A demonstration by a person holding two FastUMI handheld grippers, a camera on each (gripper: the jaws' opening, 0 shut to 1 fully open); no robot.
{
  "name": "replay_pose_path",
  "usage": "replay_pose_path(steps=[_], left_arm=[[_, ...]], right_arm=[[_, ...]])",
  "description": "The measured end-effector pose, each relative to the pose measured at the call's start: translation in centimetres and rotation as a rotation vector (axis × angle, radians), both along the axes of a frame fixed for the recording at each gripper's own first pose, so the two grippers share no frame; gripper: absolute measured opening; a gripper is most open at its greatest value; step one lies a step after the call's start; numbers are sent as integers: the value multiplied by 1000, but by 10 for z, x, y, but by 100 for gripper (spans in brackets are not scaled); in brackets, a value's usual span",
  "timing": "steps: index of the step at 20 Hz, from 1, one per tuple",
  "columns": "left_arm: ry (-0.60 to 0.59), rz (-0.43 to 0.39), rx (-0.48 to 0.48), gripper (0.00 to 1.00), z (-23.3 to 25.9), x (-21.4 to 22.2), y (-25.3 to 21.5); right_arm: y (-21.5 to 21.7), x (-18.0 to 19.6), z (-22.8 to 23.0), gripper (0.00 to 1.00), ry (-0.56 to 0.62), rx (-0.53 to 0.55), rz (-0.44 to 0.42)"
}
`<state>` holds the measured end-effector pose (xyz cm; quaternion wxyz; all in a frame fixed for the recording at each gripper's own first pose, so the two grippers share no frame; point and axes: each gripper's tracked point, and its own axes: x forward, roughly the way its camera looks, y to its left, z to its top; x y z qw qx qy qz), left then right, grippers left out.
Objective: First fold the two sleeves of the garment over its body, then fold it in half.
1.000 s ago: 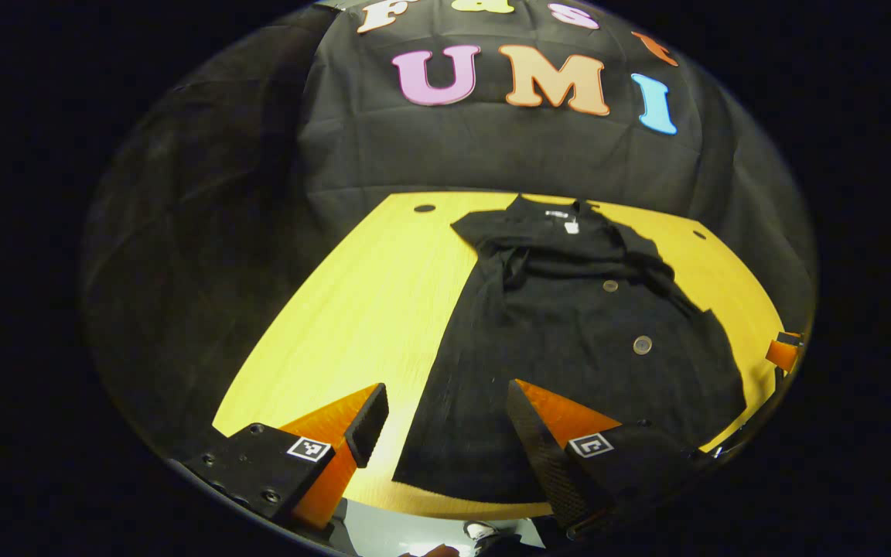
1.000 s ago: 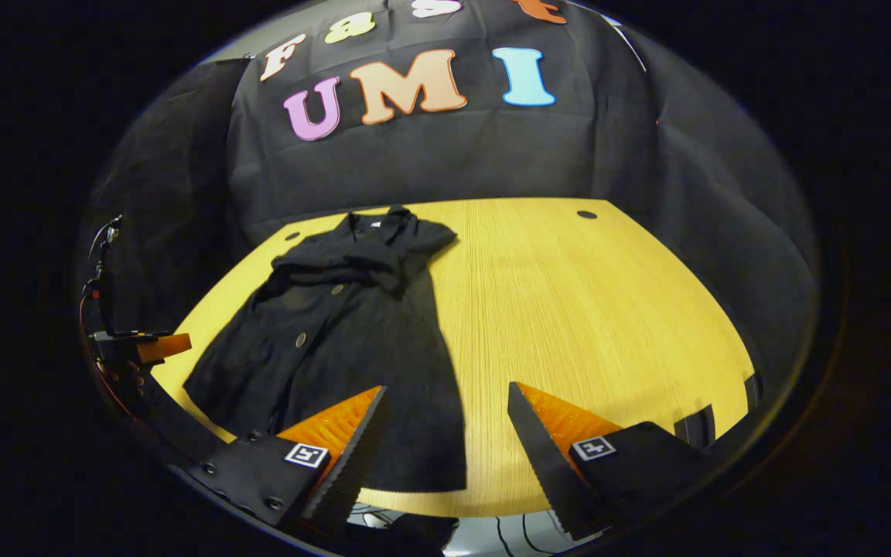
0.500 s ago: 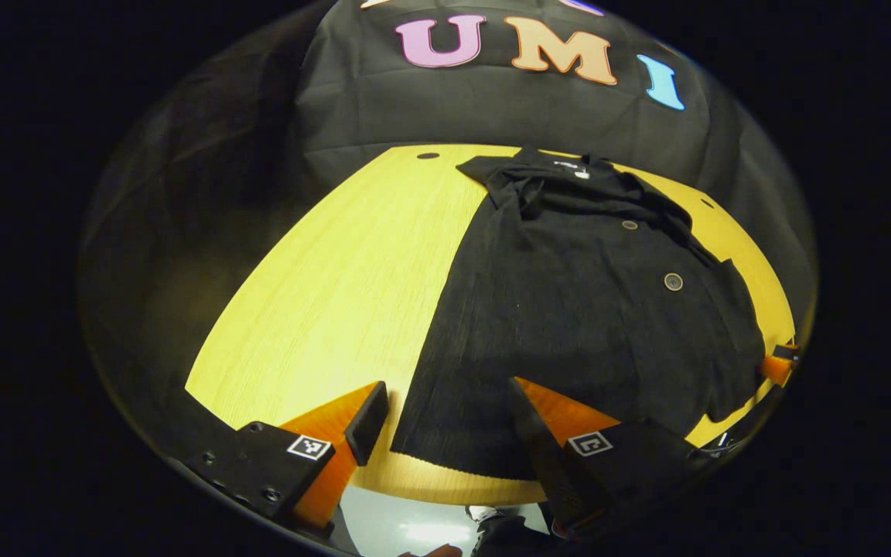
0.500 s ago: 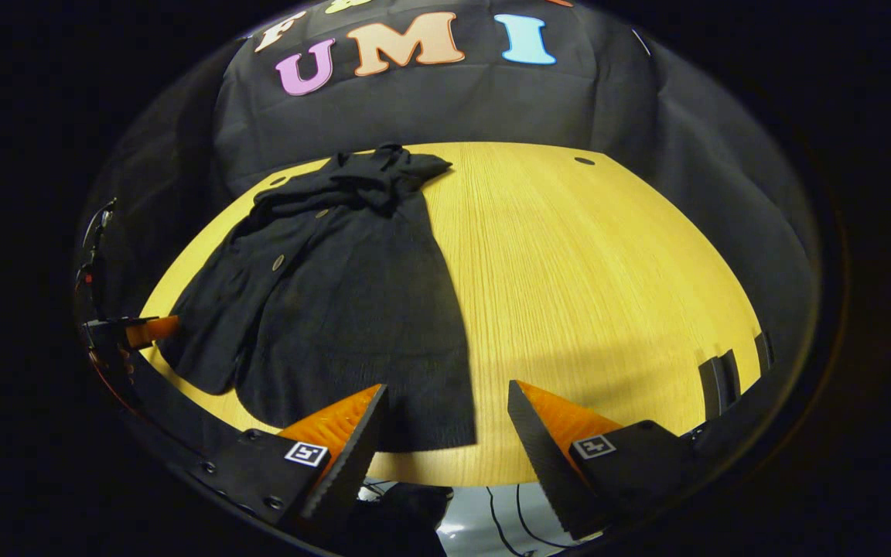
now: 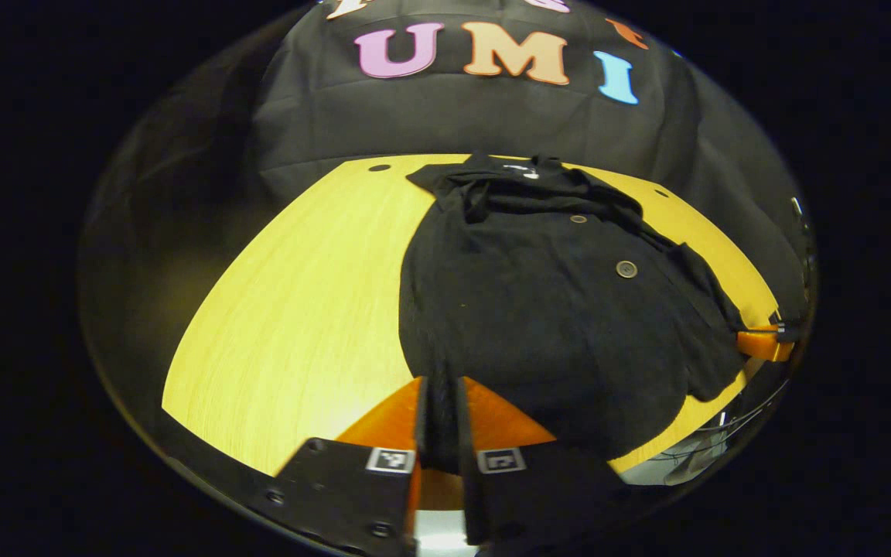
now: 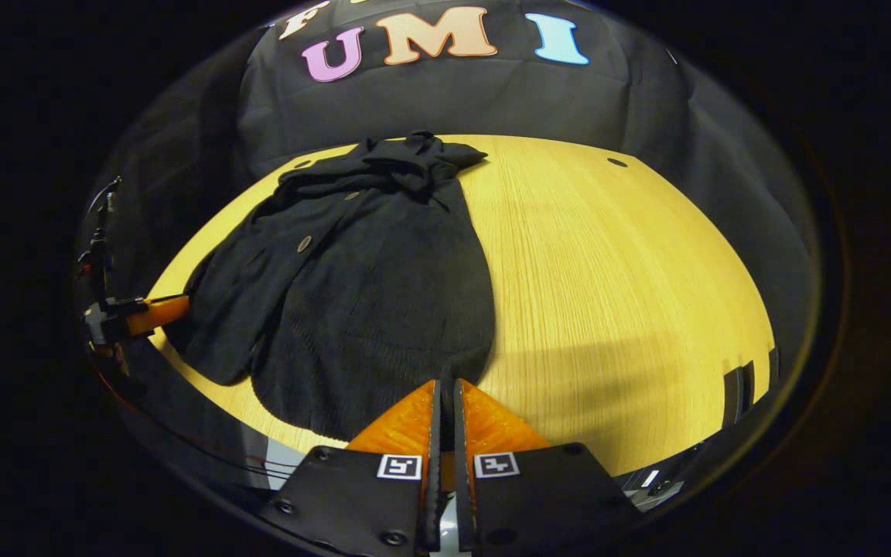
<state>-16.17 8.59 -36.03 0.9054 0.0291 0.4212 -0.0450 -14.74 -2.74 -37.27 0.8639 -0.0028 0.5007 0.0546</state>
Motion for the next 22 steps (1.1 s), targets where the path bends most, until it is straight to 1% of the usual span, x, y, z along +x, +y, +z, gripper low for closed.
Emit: replay_pose_path(steps=[1,2,3,7,9,11,12,14,16,19,21,22], left_arm=[[-10,9,10,3,0,1,0],[-12,26,13,0,1,-3,1],[-6,32,16,0,1,-6,1],[12,62,-13,0,5,-18,-2],[9,47,-12,0,6,-18,-3],[35,49,-19,0,6,-18,-1],[43,72,-30,0,8,-20,2],[12,122,-85,0,24,-12,0],[-14,146,-87,0,43,-1,3],[-43,133,-119,0,75,22,-10],[-78,123,-108,0,94,39,-13],[-116,119,-102,0,107,50,-15]], right_arm=[[1,1,-4,11,-3,-10,-4],[2,-1,-1,5,-8,-18,-9],[3,-2,0,3,-11,-14,-1],[1,-16,1,3,17,42,-2],[3,-15,1,3,8,49,4],[1,-15,1,3,5,51,9],[1,-14,2,3,-4,49,9],[1,-7,12,2,-46,67,3],[3,6,36,2,-111,113,1],[4,28,70,2,-190,186,23],[7,45,87,3,-229,213,58],[6,53,96,2,-254,217,71]])
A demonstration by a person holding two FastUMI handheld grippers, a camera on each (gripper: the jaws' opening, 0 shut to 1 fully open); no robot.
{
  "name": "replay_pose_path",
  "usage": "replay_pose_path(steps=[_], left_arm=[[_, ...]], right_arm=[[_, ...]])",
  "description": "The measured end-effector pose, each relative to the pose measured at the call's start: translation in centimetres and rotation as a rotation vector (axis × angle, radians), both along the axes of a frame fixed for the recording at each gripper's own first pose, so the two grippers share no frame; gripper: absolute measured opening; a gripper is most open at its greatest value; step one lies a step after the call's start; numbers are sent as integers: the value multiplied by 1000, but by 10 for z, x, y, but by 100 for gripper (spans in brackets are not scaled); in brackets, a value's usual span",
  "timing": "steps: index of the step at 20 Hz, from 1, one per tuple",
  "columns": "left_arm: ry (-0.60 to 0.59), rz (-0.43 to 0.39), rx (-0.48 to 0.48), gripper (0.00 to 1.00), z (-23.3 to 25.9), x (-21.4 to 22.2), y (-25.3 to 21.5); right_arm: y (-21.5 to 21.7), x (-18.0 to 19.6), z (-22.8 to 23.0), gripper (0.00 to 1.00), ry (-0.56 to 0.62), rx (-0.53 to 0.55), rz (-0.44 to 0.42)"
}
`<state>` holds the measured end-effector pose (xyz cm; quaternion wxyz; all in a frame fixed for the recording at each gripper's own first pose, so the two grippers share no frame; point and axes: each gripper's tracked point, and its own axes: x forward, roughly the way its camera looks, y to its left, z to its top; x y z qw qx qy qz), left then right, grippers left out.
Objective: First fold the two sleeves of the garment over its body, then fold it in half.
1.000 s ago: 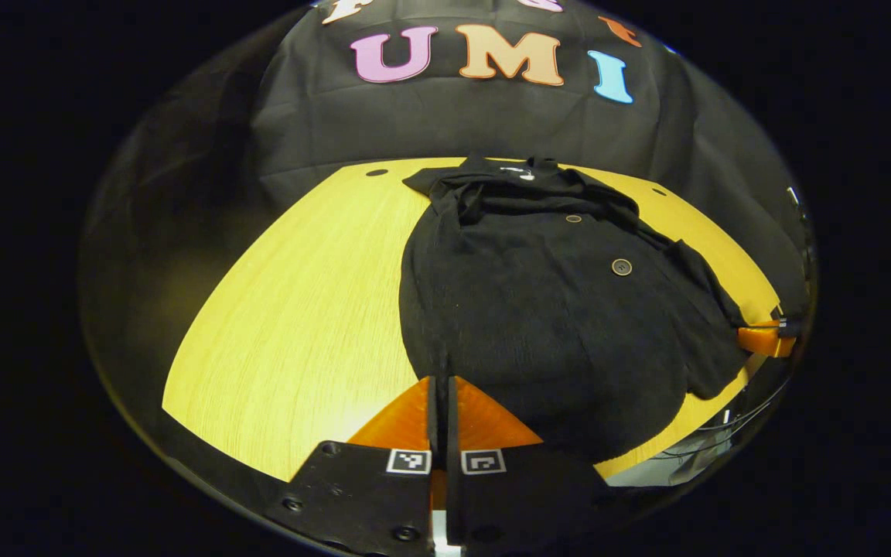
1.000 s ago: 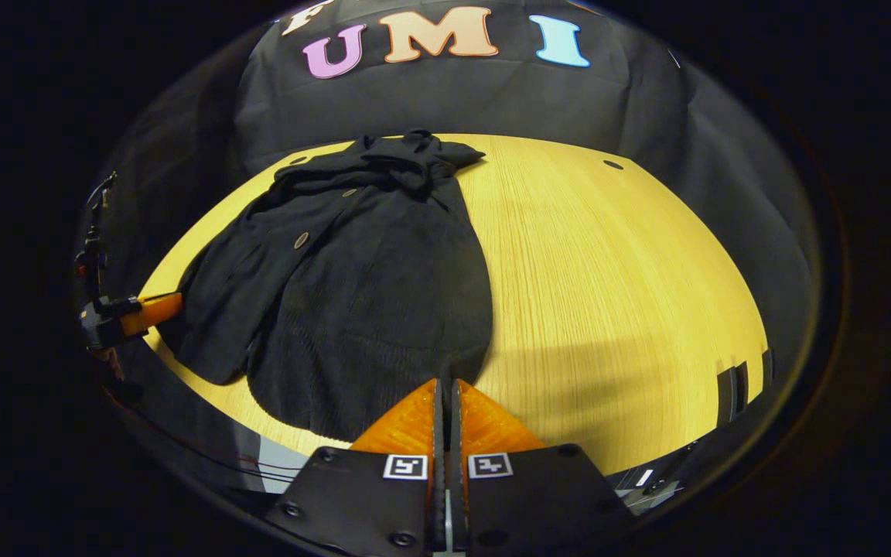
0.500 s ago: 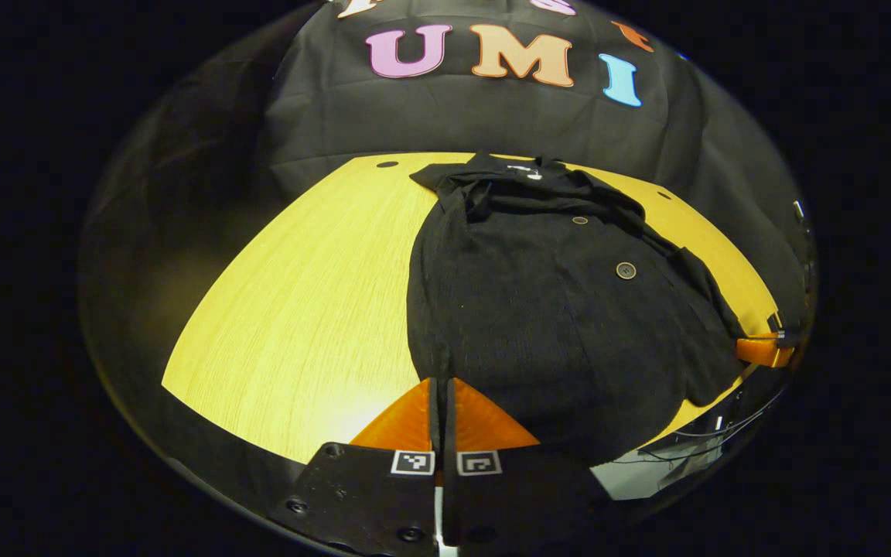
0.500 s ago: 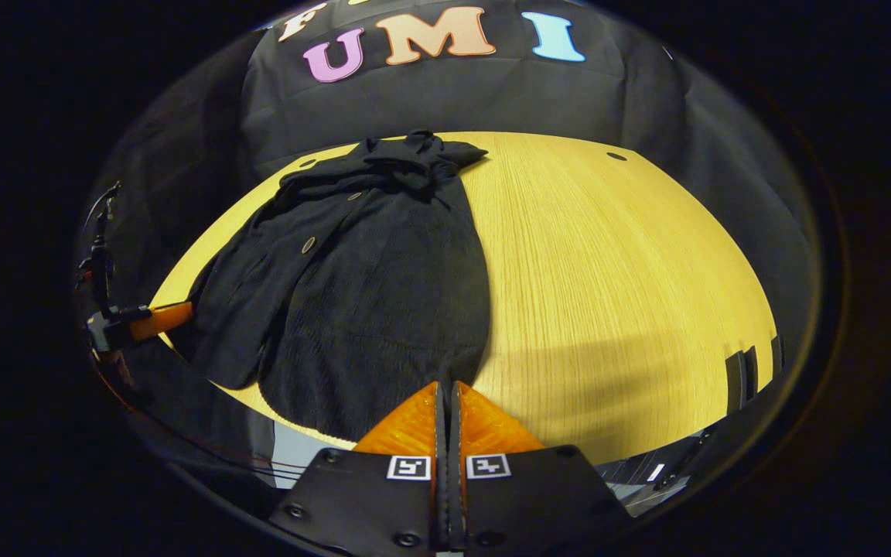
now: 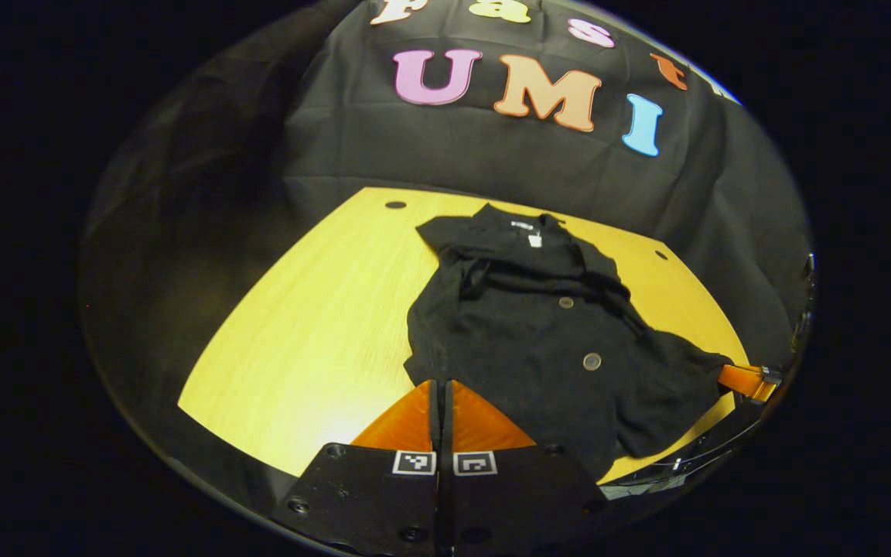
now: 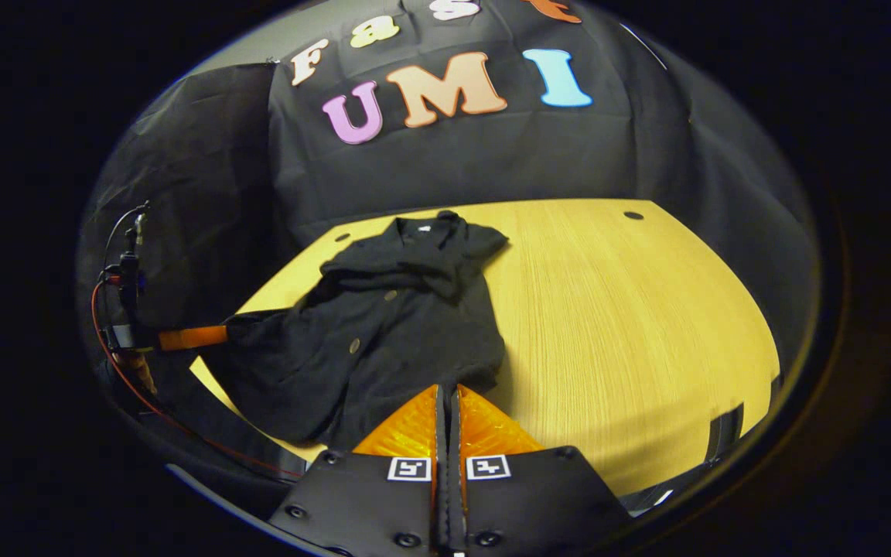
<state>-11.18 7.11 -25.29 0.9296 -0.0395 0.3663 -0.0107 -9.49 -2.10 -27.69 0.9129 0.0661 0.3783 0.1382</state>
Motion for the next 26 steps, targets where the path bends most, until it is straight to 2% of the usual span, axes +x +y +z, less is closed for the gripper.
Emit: replay_pose_path(steps=[2,5,13,15,19,26], left_arm=[[-95,2,2,0,26,26,-6],[-127,0,-7,0,36,55,-13],[-156,43,-37,0,46,119,7],[-151,43,-30,0,45,135,12],[-149,30,-24,0,43,164,20],[-159,28,-38,0,40,222,33]], right_arm=[[-1,19,15,2,-47,10,4],[3,48,38,2,-102,44,4],[19,112,85,2,-209,65,-7],[20,131,89,0,-224,48,-5],[27,168,106,2,-260,62,-34],[31,231,107,2,-277,34,-71]])
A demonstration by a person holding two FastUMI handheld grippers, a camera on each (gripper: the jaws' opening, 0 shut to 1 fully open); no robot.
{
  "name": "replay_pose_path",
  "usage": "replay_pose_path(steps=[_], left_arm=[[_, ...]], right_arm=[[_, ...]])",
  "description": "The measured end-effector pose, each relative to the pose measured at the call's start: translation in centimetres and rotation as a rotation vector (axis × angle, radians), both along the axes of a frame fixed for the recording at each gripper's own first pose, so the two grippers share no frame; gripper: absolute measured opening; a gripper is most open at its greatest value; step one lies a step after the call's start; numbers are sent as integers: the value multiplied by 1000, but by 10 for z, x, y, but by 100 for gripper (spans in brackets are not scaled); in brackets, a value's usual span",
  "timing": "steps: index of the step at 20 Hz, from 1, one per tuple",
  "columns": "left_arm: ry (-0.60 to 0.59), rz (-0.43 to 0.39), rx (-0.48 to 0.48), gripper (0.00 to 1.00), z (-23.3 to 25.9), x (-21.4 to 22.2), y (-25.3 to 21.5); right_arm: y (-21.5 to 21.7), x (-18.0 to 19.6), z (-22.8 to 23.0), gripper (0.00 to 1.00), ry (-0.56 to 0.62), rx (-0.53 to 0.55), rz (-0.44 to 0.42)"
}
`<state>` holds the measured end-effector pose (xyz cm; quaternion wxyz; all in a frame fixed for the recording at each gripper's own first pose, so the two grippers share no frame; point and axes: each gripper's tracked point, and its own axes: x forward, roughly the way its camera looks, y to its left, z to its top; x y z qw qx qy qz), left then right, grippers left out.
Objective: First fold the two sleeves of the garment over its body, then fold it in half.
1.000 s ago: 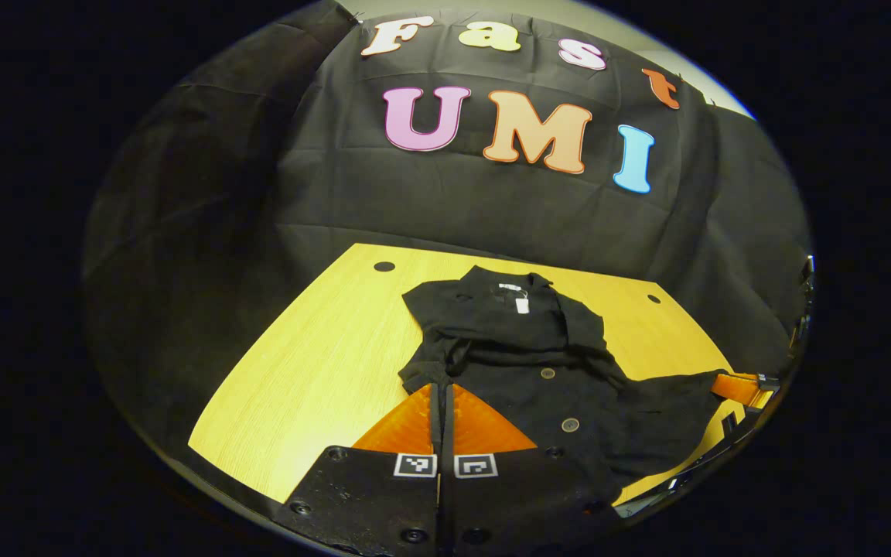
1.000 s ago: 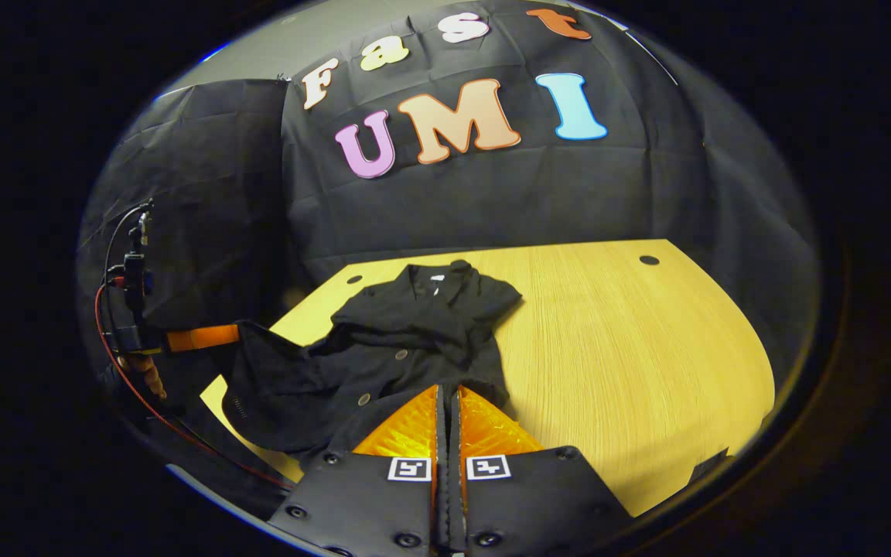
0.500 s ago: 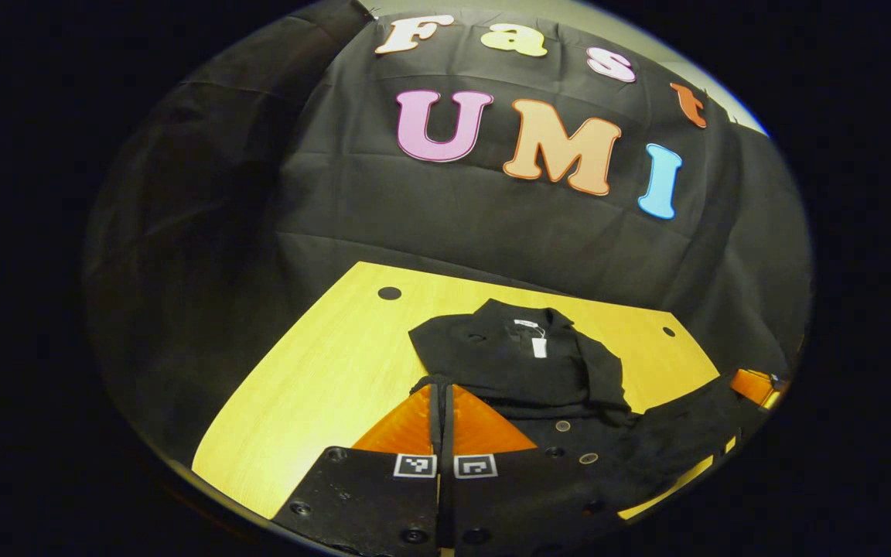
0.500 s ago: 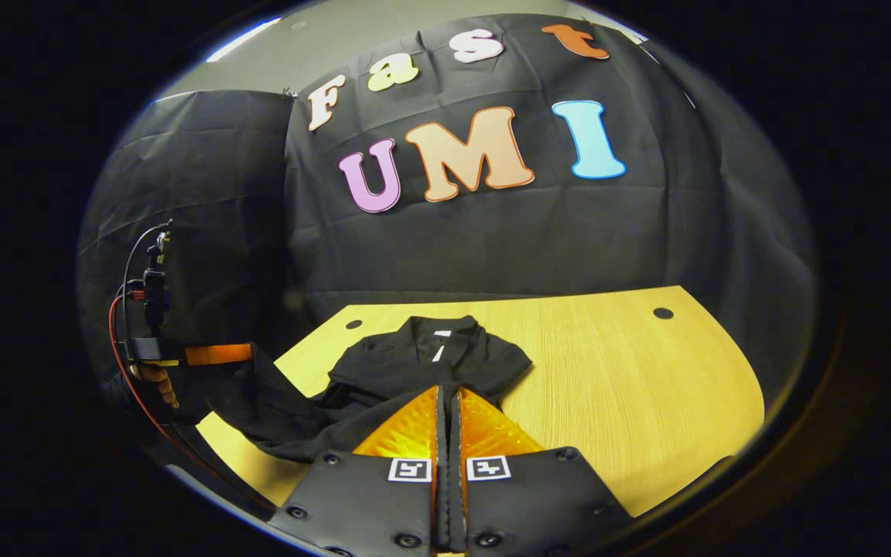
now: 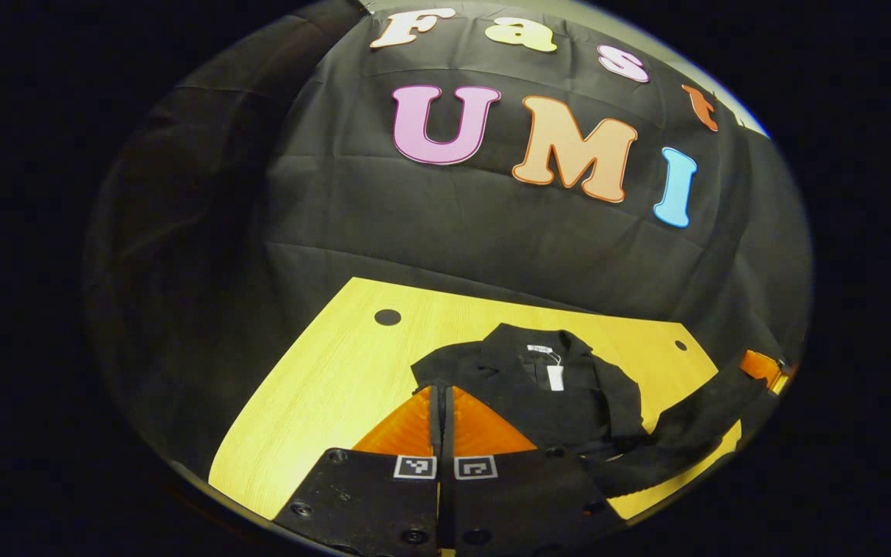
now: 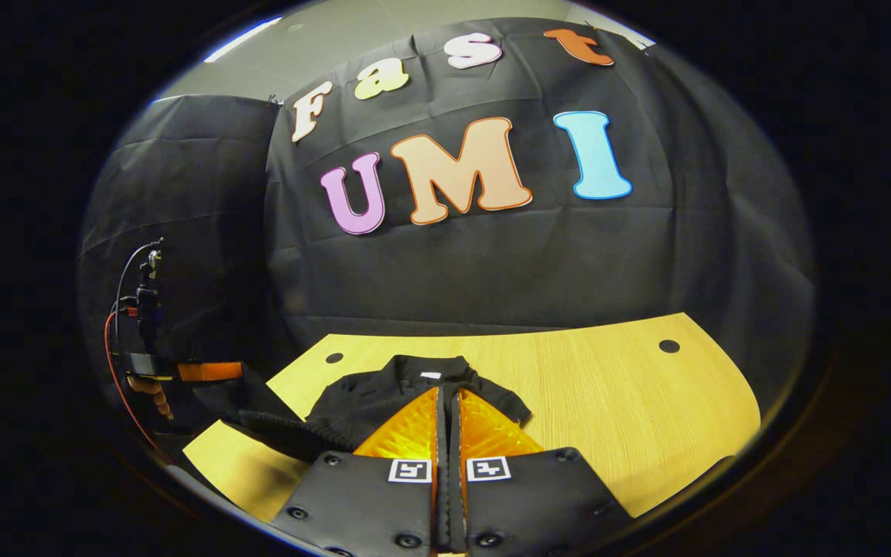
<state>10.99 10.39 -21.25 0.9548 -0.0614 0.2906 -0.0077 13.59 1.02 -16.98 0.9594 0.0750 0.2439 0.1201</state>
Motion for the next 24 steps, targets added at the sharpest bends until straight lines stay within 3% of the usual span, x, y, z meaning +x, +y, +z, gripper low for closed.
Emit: replay_pose_path(steps=[7,8,9,16,18,19,21,22,24], left_arm=[[-3,-44,9,0,-9,53,-1],[-11,-45,5,0,-9,64,-1],[-5,-50,-1,0,-12,68,-1],[71,-82,33,0,-53,99,10],[66,-46,122,0,-58,108,28],[45,-38,157,33,-53,116,34],[-42,-25,177,99,-30,125,37],[-96,-25,159,90,-15,125,32],[-179,-24,123,92,14,122,26]], right_arm=[[2,52,0,2,7,-8,-56],[2,59,-1,6,13,-4,-63],[2,66,-3,2,21,-2,-71],[-1,99,-33,2,94,-20,-154],[-9,106,-38,4,110,-43,-213],[-14,108,-35,24,94,-58,-250],[-19,109,-23,99,39,-86,-294],[-18,106,-11,99,8,-97,-304],[-19,100,7,98,-50,-124,-319]])
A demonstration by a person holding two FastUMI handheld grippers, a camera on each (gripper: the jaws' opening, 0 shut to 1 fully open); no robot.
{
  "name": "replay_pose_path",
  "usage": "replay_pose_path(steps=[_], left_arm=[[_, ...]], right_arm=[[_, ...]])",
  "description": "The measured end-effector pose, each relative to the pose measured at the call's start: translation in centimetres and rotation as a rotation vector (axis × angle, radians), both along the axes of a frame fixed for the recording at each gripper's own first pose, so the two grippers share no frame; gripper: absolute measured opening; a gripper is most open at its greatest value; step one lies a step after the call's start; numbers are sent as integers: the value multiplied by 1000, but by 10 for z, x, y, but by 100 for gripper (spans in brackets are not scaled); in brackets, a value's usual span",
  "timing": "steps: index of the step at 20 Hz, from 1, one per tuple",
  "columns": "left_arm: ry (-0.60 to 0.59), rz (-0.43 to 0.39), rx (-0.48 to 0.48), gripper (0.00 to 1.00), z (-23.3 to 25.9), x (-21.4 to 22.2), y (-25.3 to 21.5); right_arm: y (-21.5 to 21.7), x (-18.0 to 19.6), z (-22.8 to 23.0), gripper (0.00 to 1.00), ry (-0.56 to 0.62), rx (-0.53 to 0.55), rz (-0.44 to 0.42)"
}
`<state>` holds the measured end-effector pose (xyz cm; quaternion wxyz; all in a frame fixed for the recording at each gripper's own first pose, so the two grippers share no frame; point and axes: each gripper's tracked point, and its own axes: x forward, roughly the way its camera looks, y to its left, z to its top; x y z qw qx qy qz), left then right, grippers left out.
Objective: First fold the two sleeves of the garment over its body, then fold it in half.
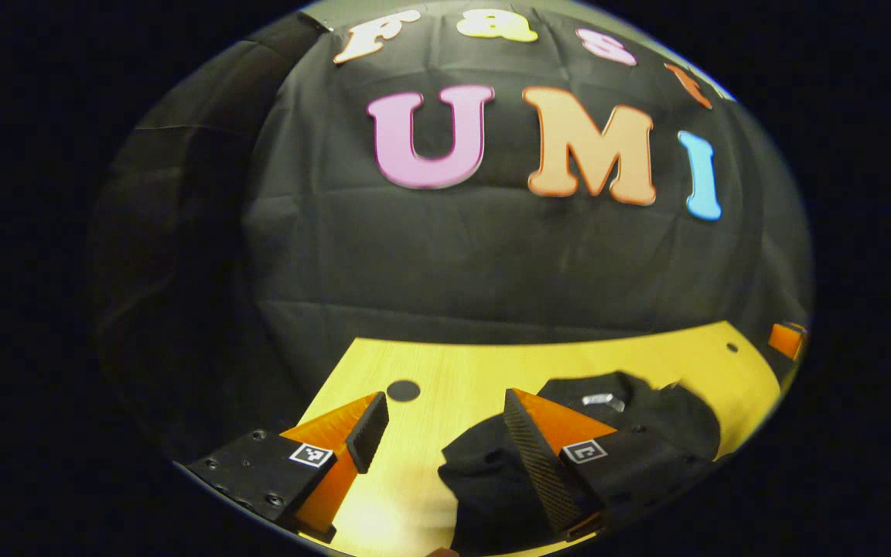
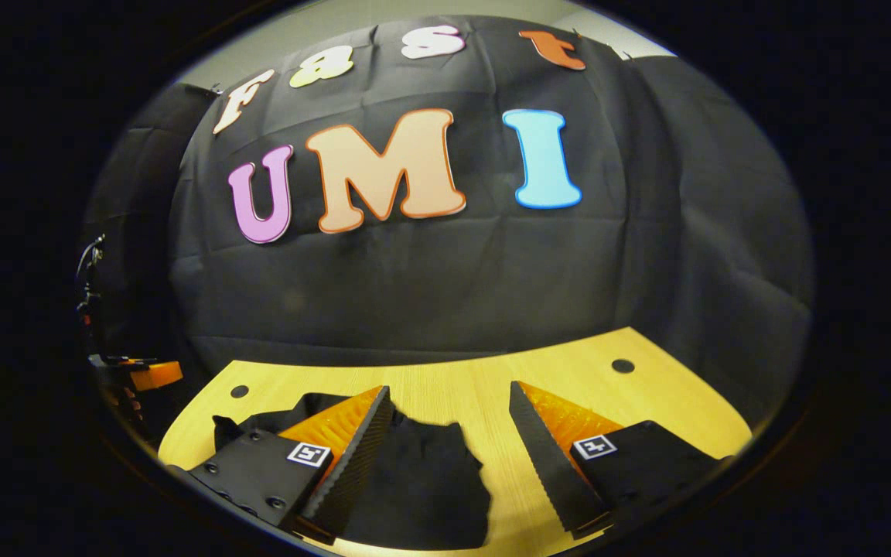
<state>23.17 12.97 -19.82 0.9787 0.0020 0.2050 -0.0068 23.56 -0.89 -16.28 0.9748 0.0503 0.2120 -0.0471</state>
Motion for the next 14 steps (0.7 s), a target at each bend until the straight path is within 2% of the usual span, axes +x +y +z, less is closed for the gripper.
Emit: replay_pose_path(steps=[7,8,9,11,13,14], left_arm=[[-157,20,6,92,75,-55,-7],[-168,27,7,92,82,-68,-9],[-187,32,9,93,91,-82,-11],[-224,39,16,94,110,-106,-17],[-250,47,30,93,123,-133,-21],[-263,50,28,91,131,-146,-24]], right_arm=[[0,-64,64,98,-162,-55,28],[2,-78,71,93,-181,-56,41],[3,-92,77,97,-199,-56,53],[2,-119,89,93,-238,-56,73],[0,-148,95,100,-262,-51,87],[-2,-162,98,97,-267,-46,91]])
